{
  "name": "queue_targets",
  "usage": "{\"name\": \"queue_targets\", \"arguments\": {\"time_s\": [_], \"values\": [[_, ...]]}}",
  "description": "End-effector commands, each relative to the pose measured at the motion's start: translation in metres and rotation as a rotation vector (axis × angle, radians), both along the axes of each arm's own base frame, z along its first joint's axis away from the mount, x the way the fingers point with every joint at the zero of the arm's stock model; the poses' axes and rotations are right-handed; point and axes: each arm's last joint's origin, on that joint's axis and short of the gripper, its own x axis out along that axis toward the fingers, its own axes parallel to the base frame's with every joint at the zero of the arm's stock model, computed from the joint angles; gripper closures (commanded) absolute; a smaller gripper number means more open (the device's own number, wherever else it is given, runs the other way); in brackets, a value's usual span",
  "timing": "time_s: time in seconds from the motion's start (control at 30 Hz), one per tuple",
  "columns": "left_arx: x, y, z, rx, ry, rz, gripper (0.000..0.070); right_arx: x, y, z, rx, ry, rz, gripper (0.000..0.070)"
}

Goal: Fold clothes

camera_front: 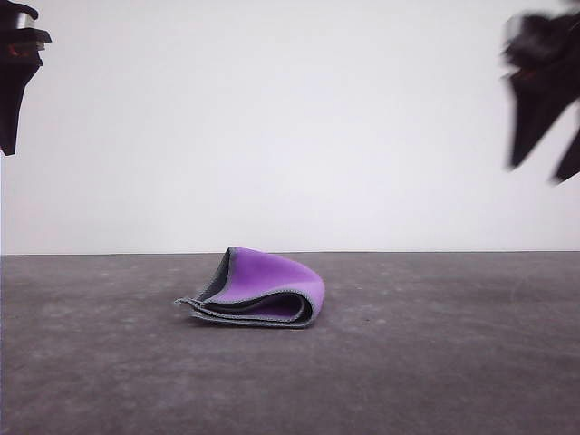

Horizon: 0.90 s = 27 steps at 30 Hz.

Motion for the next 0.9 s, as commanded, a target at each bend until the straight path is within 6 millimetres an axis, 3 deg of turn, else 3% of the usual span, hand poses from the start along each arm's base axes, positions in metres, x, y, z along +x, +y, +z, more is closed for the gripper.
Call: {"name": "queue_targets", "arguments": {"time_s": [0.0,0.23,0.27,0.3,0.33,0.37,0.43,0.87], "values": [[0.004,0.001,0.000,0.003,-0.006,-0.001,0.0269,-0.007,-0.003,0.014,-0.033,-0.047,0.008,0.0328],[0.005,0.000,0.001,0.003,-0.021,0.000,0.0269,-0.038,-0.008,0.043,-0.042,-0.162,-0.014,0.0334],[0.005,0.000,0.001,0.002,-0.020,0.000,0.0269,-0.040,-0.008,0.045,-0.042,-0.168,-0.014,0.0351],[0.005,0.000,0.001,0.002,-0.020,0.000,0.0278,-0.041,-0.008,0.045,-0.042,-0.167,-0.013,0.0428],[0.005,0.000,0.001,0.003,-0.018,-0.001,0.0318,-0.042,-0.008,0.045,-0.044,-0.162,-0.011,0.0531],[0.004,0.000,0.001,0.004,-0.013,-0.004,0.0442,-0.043,-0.008,0.044,-0.050,-0.154,-0.002,0.0673],[0.003,0.000,0.000,0.008,-0.002,-0.014,0.0698,-0.043,-0.008,0.043,-0.052,-0.146,0.005,0.0688],[0.004,0.000,0.001,-0.015,-0.003,0.048,0.0684,-0.041,-0.008,0.045,-0.022,-0.161,-0.027,0.0688]]}}
